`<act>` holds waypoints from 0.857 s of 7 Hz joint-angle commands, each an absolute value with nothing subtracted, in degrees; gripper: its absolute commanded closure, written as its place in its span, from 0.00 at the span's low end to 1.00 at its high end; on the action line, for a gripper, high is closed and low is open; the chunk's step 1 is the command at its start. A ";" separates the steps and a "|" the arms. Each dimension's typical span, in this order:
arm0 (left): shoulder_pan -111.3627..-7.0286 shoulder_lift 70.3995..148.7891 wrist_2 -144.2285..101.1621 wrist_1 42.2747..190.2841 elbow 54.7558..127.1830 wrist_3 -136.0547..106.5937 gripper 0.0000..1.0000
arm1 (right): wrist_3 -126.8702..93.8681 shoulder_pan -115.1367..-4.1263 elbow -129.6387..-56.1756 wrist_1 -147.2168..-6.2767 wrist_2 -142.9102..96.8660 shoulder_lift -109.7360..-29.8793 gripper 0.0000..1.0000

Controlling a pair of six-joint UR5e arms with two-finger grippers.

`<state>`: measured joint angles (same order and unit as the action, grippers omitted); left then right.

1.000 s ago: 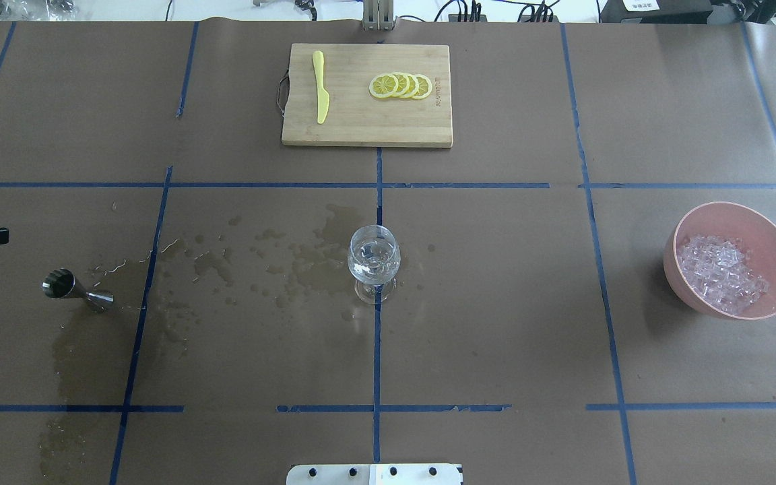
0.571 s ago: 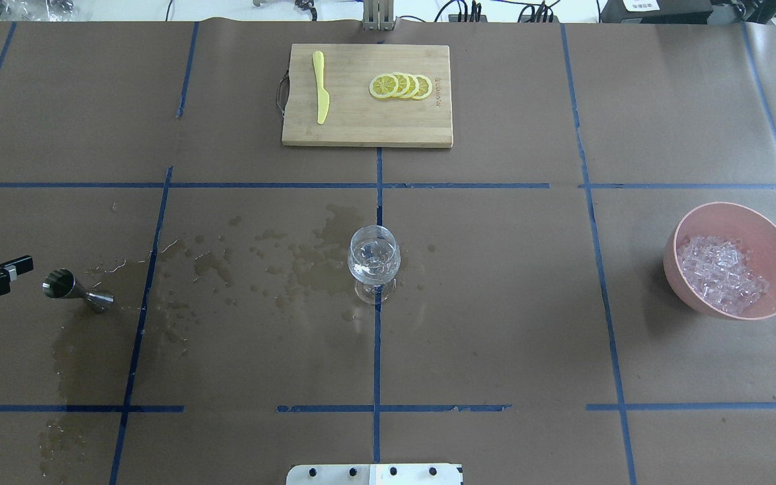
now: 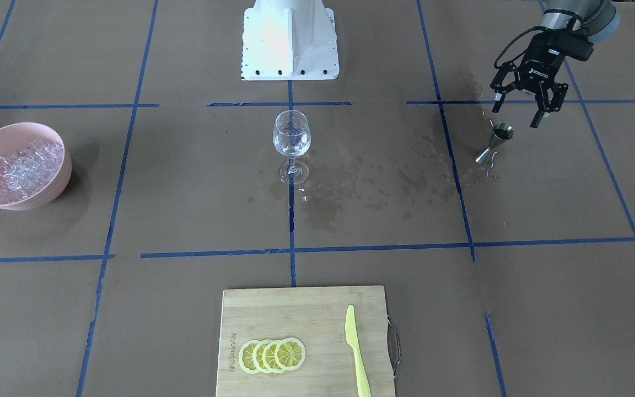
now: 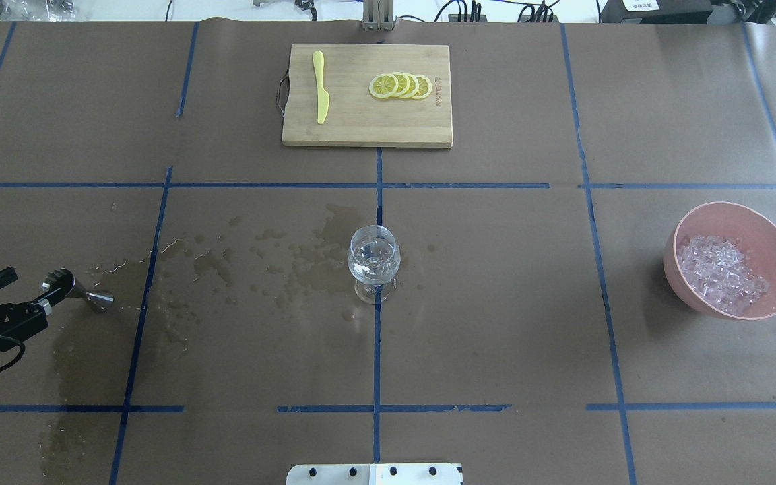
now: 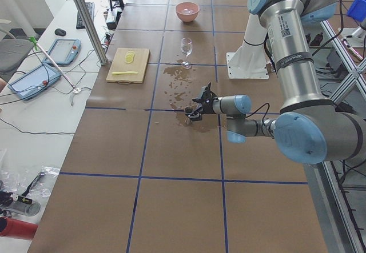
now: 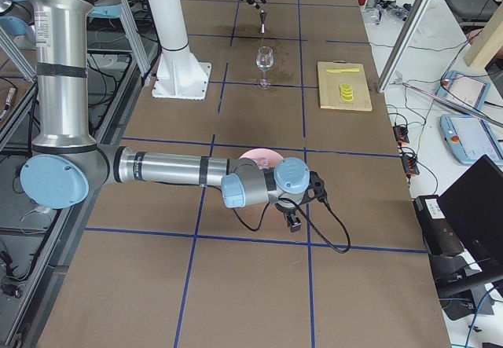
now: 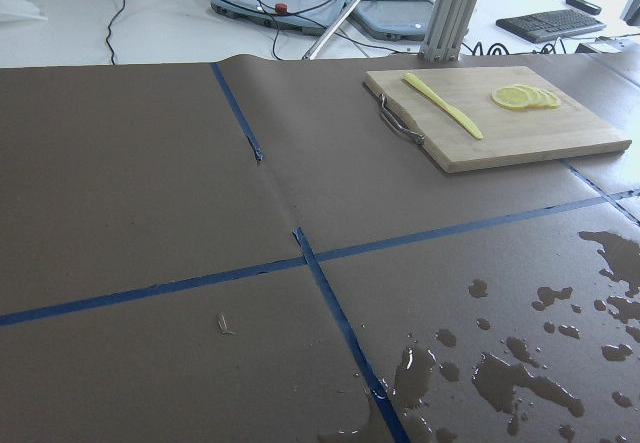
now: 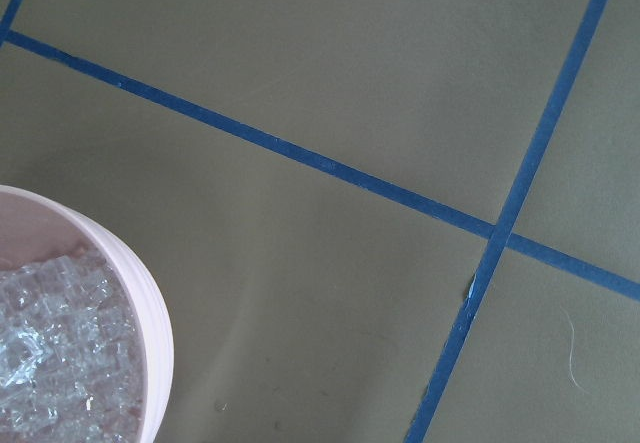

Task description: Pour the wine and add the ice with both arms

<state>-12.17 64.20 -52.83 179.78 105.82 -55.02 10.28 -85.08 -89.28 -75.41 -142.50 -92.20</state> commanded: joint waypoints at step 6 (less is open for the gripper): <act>-1.85 71.63 -32.79 179.74 96.15 -55.55 0.01 | 10.37 -85.08 -88.51 -75.50 -142.56 -92.20 0.00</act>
